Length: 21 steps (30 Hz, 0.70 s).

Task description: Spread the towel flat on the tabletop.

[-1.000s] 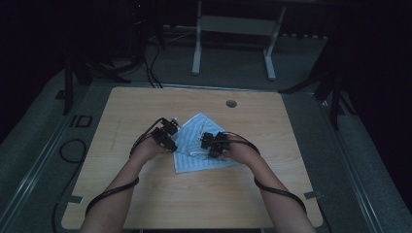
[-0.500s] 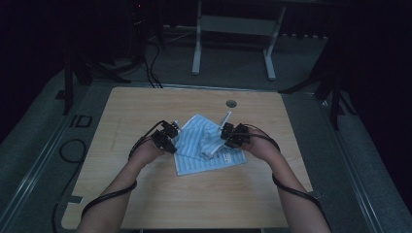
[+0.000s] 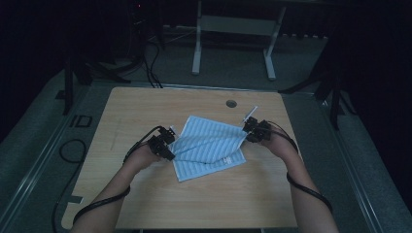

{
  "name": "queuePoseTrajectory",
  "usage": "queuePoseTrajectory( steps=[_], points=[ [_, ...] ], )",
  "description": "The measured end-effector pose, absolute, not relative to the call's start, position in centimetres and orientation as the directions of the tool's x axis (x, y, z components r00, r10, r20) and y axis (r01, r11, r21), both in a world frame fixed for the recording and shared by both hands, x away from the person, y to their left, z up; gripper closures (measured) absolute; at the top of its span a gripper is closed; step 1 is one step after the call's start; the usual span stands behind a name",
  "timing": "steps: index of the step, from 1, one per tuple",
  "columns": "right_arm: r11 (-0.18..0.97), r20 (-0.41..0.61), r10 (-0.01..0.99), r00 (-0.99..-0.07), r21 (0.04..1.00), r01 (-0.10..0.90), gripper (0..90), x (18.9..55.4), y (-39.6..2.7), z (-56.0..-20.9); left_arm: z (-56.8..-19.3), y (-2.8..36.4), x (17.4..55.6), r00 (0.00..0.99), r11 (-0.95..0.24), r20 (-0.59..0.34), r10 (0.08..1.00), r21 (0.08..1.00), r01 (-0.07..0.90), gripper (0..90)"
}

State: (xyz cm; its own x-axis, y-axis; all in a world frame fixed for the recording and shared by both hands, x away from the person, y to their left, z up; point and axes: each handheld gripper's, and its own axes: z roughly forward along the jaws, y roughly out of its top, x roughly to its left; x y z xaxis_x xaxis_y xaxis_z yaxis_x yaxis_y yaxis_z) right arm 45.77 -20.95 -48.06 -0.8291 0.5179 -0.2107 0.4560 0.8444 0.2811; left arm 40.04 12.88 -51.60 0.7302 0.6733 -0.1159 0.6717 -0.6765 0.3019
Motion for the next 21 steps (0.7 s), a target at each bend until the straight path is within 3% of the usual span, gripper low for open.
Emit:
queuePoseTrajectory(
  steps=[2,3,8,10,12,13,18,21],
  points=[
    [0.848,-0.225,0.518,-0.825,0.257,0.463,82.6,45.7,-21.0,-48.9,-51.8,12.7,40.0,0.731,-0.685,-0.095,0.675,0.287,0.67,82.6],
    [0.851,-0.243,0.52,-0.819,0.228,0.473,75.4,45.7,-20.9,-49.5,-51.8,12.7,40.0,0.728,-0.681,-0.099,0.678,0.289,0.673,81.5],
    [0.856,-0.208,0.508,-0.836,0.23,0.463,70.3,44.3,-21.3,-49.7,-51.2,13.0,39.9,0.716,-0.666,-0.09,0.692,0.301,0.682,70.5],
    [0.856,-0.185,0.499,-0.846,0.254,0.45,66.3,43.0,-21.4,-49.3,-51.2,13.2,39.8,0.716,-0.666,-0.088,0.693,0.303,0.682,60.9],
    [0.856,-0.185,0.499,-0.846,0.254,0.45,66.3,43.0,-21.4,-49.3,-51.1,13.3,39.8,0.71,-0.658,-0.092,0.698,0.31,0.687,60.4],
    [0.876,-0.161,0.445,-0.881,0.283,0.39,59.4,40.3,-20.8,-48.7,-51.0,13.6,39.8,0.703,-0.649,-0.089,0.706,0.315,0.692,53.5],
    [0.9,-0.128,0.361,-0.924,0.307,0.309,52.8,37.7,-18.6,-49.2,-51.5,13.7,40.0,0.683,-0.625,-0.088,0.726,0.331,0.707,49.0],
    [0.903,-0.111,0.36,-0.926,0.294,0.315,51.8,37.7,-17.5,-50.2,-51.8,13.3,40.2,0.677,-0.618,-0.089,0.73,0.338,0.71,46.7]
  ],
)
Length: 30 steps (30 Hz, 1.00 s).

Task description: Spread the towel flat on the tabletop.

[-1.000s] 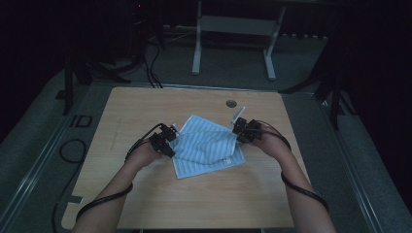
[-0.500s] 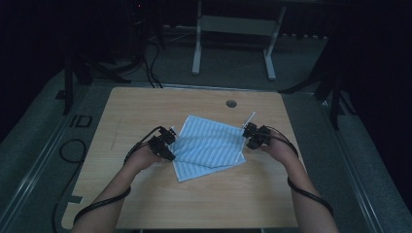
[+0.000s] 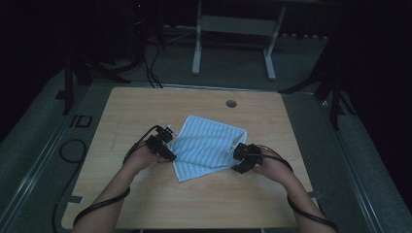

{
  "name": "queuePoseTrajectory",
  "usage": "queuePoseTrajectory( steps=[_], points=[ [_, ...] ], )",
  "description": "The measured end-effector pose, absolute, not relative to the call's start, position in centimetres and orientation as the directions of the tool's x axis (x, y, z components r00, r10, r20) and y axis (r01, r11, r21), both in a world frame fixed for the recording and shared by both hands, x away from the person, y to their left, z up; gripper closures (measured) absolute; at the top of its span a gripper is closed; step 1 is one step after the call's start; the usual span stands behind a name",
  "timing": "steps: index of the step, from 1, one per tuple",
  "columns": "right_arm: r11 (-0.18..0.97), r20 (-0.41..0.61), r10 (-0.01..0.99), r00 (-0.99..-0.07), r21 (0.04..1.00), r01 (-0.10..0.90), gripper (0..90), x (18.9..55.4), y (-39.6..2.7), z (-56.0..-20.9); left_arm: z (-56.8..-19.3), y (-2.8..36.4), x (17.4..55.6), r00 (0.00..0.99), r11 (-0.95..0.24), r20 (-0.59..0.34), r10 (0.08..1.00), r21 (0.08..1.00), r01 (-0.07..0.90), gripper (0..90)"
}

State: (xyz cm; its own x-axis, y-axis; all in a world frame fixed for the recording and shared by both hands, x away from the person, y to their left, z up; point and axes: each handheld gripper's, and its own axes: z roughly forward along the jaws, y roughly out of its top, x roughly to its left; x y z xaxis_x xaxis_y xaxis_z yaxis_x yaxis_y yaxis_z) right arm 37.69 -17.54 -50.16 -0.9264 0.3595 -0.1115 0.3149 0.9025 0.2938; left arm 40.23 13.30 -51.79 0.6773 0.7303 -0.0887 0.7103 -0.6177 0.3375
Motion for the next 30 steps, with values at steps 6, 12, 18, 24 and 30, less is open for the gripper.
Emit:
queuePoseTrajectory(
  steps=[6,12,18,24,30],
  points=[
    [0.913,-0.129,0.333,-0.934,0.293,0.285,65.7,38.3,-15.8,-51.4,-52.0,12.3,40.5,0.703,-0.64,-0.092,0.705,0.343,0.687,58.2],
    [0.924,-0.095,0.303,-0.948,0.273,0.268,86.2,37.5,-16.5,-51.4,-51.8,11.9,39.1,0.728,-0.652,-0.124,0.675,0.361,0.666,80.3],
    [0.952,-0.12,0.238,-0.964,0.226,0.207,86.0,34.4,-17.9,-51.5,-52.1,10.7,35.3,0.792,-0.707,-0.179,0.584,0.368,0.605,80.8],
    [0.947,-0.073,0.231,-0.97,0.244,0.207,86.1,31.1,-19.8,-51.5,-52.3,10.3,31.9,0.824,-0.729,-0.235,0.516,0.385,0.566,80.7],
    [0.938,-0.081,0.216,-0.973,0.295,0.184,86.0,29.9,-20.6,-48.7,-49.2,10.2,31.4,0.837,-0.719,-0.196,0.51,0.438,0.541,80.6]
  ],
)
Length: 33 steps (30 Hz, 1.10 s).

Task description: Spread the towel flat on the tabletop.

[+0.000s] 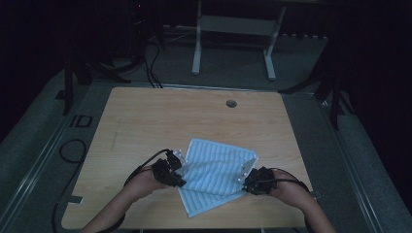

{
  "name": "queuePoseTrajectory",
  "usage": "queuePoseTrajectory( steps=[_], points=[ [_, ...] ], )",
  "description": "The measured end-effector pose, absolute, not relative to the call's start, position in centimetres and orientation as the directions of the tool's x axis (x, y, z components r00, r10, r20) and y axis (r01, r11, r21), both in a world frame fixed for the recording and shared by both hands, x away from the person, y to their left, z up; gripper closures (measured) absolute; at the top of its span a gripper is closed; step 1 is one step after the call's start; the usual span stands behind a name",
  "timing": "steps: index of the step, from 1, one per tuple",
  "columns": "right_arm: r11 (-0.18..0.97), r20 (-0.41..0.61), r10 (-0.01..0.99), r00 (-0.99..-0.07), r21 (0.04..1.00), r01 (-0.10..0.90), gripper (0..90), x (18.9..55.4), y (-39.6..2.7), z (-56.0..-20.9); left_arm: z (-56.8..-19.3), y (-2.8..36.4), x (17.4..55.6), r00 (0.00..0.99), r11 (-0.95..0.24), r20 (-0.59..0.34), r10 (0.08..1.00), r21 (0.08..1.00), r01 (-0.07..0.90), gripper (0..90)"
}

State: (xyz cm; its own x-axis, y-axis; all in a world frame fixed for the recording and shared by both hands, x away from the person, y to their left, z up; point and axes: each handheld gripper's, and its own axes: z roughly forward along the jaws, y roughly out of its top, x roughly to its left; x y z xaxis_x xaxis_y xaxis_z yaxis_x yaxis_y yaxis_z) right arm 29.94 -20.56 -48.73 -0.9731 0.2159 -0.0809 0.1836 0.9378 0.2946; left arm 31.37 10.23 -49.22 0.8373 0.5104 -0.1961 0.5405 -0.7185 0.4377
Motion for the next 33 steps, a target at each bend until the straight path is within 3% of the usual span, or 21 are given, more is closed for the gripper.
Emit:
queuePoseTrajectory(
  steps=[5,9,20,21,22,24,26,30,33],
  points=[
    [0.914,-0.116,0.246,-0.962,0.358,0.19,86.0,31.1,-20.9,-45.8,-46.8,10.2,32.5,0.833,-0.694,-0.144,0.534,0.489,0.529,80.5],
    [0.887,-0.114,0.311,-0.944,0.392,0.245,86.0,34.4,-21.2,-44.1,-45.8,9.5,35.3,0.805,-0.667,-0.119,0.581,0.498,0.554,80.5],
    [0.827,-0.043,0.495,-0.868,0.328,0.456,84.5,42.8,-20.5,-46.5,-47.8,9.0,41.2,0.717,-0.576,-0.152,0.681,0.494,0.651,79.0],
    [0.813,-0.05,0.519,-0.854,0.336,0.475,79.0,43.4,-20.4,-46.7,-47.8,9.0,41.2,0.717,-0.576,-0.152,0.681,0.494,0.651,75.3],
    [0.79,-0.076,0.559,-0.826,0.35,0.503,71.7,44.1,-20.5,-46.8,-48.2,9.1,42.1,0.661,-0.535,-0.103,0.743,0.501,0.68,69.8],
    [0.735,-0.079,0.643,-0.762,0.343,0.585,69.1,45.4,-20.8,-47.1,-48.6,9.4,42.6,0.62,-0.503,-0.091,0.779,0.5,0.705,57.4],
    [0.725,-0.095,0.662,-0.744,0.336,0.602,61.9,45.7,-21.2,-47.4,-48.7,9.6,42.6,0.616,-0.497,-0.098,0.781,0.5,0.709,48.3],
    [0.737,-0.121,0.653,-0.748,0.329,0.59,55.7,44.7,-21.8,-47.6,-48.8,10.7,40.8,0.632,-0.508,-0.077,0.771,0.524,0.684,43.1],
    [0.763,-0.127,0.617,-0.776,0.338,0.551,56.5,42.8,-22.0,-47.4,-48.4,11.5,38.9,0.656,-0.521,-0.085,0.75,0.537,0.664,42.8]
  ],
)
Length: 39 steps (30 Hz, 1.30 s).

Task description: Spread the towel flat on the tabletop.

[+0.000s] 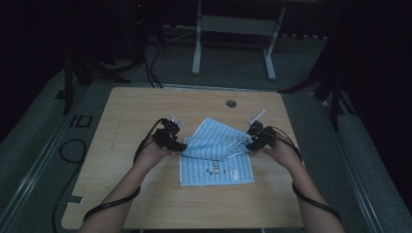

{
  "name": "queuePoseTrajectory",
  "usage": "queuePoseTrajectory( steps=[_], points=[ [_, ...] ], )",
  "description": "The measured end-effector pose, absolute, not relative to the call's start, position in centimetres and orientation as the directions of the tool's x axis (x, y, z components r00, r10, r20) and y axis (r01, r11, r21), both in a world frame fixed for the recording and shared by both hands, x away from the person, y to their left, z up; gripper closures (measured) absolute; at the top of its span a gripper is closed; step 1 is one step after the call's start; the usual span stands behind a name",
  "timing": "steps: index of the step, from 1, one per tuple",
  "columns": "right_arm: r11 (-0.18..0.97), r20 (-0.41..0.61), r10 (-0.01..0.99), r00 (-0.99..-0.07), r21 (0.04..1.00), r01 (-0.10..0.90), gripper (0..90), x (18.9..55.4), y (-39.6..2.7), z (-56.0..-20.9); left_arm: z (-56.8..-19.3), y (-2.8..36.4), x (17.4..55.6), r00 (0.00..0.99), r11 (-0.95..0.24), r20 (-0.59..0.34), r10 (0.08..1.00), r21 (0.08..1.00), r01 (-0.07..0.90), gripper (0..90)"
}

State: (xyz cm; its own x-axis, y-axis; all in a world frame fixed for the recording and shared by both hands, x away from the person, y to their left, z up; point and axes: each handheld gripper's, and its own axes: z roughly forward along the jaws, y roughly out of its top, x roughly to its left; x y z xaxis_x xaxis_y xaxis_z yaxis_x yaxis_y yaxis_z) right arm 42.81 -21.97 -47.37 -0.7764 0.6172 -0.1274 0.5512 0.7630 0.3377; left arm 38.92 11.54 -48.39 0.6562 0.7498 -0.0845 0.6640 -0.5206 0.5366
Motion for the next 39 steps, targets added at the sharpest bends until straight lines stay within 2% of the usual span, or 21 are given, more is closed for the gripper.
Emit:
queuePoseTrajectory(
  steps=[2,3,6,7,10,16,21,25,29,32,35,36,39],
  points=[
    [0.772,-0.114,0.601,-0.791,0.338,0.538,56.5,42.1,-22.0,-47.3,-48.2,11.7,38.0,0.665,-0.533,-0.063,0.744,0.544,0.648,41.4],
    [0.795,-0.113,0.564,-0.818,0.342,0.501,59.6,40.3,-21.9,-47.4,-47.9,11.8,36.3,0.706,-0.577,-0.043,0.707,0.542,0.611,41.5],
    [0.816,-0.082,0.517,-0.852,0.348,0.462,59.6,38.6,-21.8,-47.7,-47.8,11.7,35.4,0.72,-0.584,-0.04,0.693,0.555,0.593,46.0],
    [0.825,-0.041,0.486,-0.873,0.353,0.442,61.2,37.1,-21.4,-48.4,-48.3,10.7,33.6,0.78,-0.633,-0.062,0.622,0.546,0.548,48.0],
    [0.846,-0.024,0.447,-0.894,0.336,0.414,59.4,35.9,-21.0,-49.5,-49.6,9.3,32.4,0.823,-0.671,-0.108,0.558,0.525,0.524,47.8],
    [0.872,-0.002,0.398,-0.917,0.311,0.378,59.3,34.0,-20.9,-50.9,-52.1,7.6,31.8,0.858,-0.747,-0.101,0.504,0.449,0.491,47.1],
    [0.895,-0.011,0.371,-0.929,0.271,0.354,59.5,33.3,-21.2,-51.8,-52.8,7.1,31.8,0.875,-0.775,-0.084,0.477,0.429,0.464,47.1],
    [0.904,-0.045,0.358,-0.933,0.265,0.334,65.2,33.7,-21.1,-51.9,-52.8,6.9,32.5,0.876,-0.785,-0.062,0.478,0.418,0.457,47.5],
    [0.909,-0.1,0.359,-0.928,0.264,0.323,72.6,35.1,-20.7,-51.9,-52.8,6.5,34.2,0.87,-0.797,0.007,0.494,0.404,0.449,53.5],
    [0.903,-0.128,0.381,-0.916,0.265,0.339,79.5,36.6,-20.5,-52.0,-52.7,6.2,36.0,0.856,-0.783,0.009,0.516,0.41,0.468,61.2],
    [0.897,-0.135,0.399,-0.907,0.263,0.355,84.3,37.9,-20.2,-52.0,-52.7,5.9,37.7,0.836,-0.761,0.011,0.549,0.42,0.495,80.1],
    [0.895,-0.139,0.403,-0.905,0.267,0.358,85.0,38.2,-20.0,-52.0,-52.8,5.8,38.2,0.833,-0.758,0.019,0.553,0.425,0.494,83.0],
    [0.896,-0.149,0.404,-0.902,0.26,0.359,86.6,38.8,-19.7,-52.0,-52.6,5.3,39.2,0.819,-0.743,-0.002,0.574,0.418,0.522,84.7]
  ],
)
